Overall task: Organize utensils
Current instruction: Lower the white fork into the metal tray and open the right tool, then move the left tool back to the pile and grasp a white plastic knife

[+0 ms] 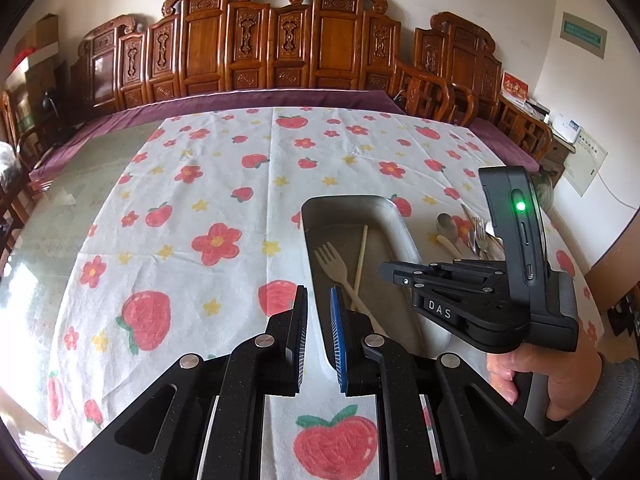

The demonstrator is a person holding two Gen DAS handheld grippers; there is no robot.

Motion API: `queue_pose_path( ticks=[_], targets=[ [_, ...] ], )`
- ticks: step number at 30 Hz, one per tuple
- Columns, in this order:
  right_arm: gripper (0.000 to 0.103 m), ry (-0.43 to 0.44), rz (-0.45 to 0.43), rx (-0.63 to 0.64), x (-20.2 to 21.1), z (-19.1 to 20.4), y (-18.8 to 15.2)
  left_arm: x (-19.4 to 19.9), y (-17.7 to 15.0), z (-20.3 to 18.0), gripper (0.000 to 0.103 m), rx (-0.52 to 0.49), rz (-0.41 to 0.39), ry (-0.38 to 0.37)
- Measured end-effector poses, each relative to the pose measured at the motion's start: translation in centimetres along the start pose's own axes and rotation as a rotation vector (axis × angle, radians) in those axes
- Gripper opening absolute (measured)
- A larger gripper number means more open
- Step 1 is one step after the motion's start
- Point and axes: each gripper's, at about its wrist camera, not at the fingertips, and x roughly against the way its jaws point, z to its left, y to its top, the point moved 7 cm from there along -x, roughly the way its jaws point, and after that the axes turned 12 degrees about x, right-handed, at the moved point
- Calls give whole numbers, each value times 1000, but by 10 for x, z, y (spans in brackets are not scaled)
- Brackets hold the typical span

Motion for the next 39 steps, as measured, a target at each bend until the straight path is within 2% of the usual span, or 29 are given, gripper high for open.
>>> queue_pose_path(
  ticks=[5,7,15,19,27,29,31,32,34,39],
  targets=[
    [6,-16,-51,22,40,-8,-7,6,-4,-18,11,-14,-6,-21],
    [6,-27,-70,25,59,-15,-14,8,-7,-26,14,-22,-8,-28],
    [6,-98,-124,-5,131,-63,-60,9,-24,-69,15,-62,6,-68],
    [6,-151,-129,-25,154,-91,-84,3,-32,-94,15,-87,17,-82],
    [6,-230,-125,-56,170,-136,-115,-14,-45,-136,15,-116,42,-104],
    [14,-257,-123,-46,169,-145,-120,-20,-48,-144,16,-121,52,-102],
    [15,-241,-109,-67,165,-156,-126,-27,-50,-152,17,-133,62,-98],
    [15,-242,-104,-74,163,-160,-128,-32,-50,-157,18,-140,66,-95],
    [15,-255,-97,-91,162,-173,-132,-37,-49,-163,29,-145,68,-94],
    [16,-271,-102,-140,167,-192,-139,-59,-51,-181,30,-155,93,-99]
  ],
)
